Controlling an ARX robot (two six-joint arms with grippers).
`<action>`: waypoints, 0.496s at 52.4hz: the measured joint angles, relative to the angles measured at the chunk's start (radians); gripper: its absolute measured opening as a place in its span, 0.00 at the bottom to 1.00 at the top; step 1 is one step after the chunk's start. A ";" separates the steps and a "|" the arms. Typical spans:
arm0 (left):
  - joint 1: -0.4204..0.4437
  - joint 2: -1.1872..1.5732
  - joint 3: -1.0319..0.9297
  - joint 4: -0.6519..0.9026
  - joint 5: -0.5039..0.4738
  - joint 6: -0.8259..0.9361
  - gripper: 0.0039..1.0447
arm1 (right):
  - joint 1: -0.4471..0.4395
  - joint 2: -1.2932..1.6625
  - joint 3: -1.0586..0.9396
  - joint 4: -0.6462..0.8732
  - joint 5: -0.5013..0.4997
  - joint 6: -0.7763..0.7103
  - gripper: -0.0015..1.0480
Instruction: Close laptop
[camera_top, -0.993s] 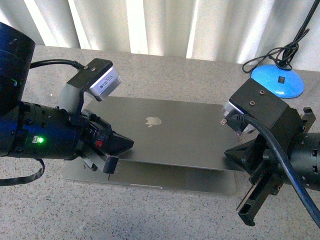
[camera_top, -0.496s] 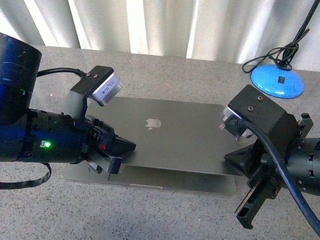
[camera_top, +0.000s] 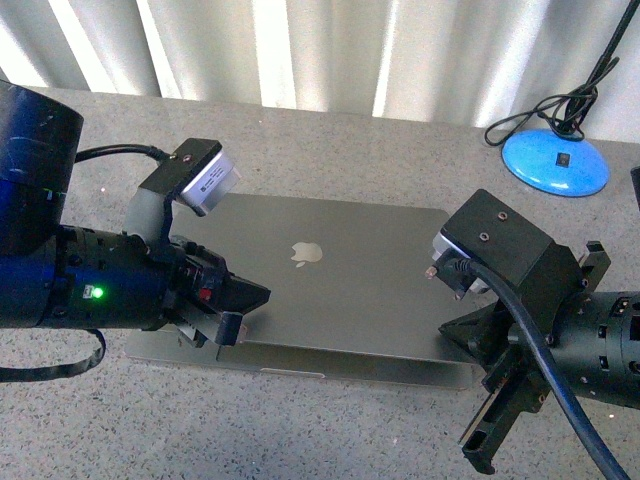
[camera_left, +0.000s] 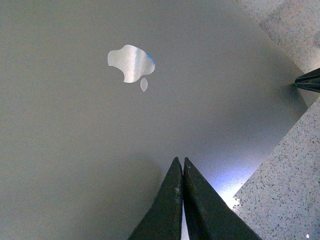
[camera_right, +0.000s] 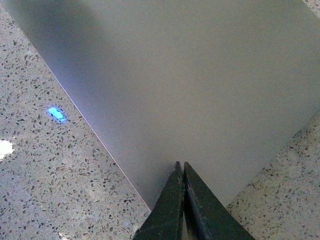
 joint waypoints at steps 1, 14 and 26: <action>0.000 0.001 0.000 0.001 0.000 0.000 0.03 | 0.000 0.001 0.000 0.000 0.000 0.000 0.01; 0.002 0.039 0.000 0.037 0.004 -0.026 0.03 | 0.000 0.011 0.001 0.001 0.003 0.000 0.01; 0.004 0.064 -0.001 0.054 0.013 -0.037 0.03 | 0.000 0.017 0.003 0.001 0.004 0.000 0.01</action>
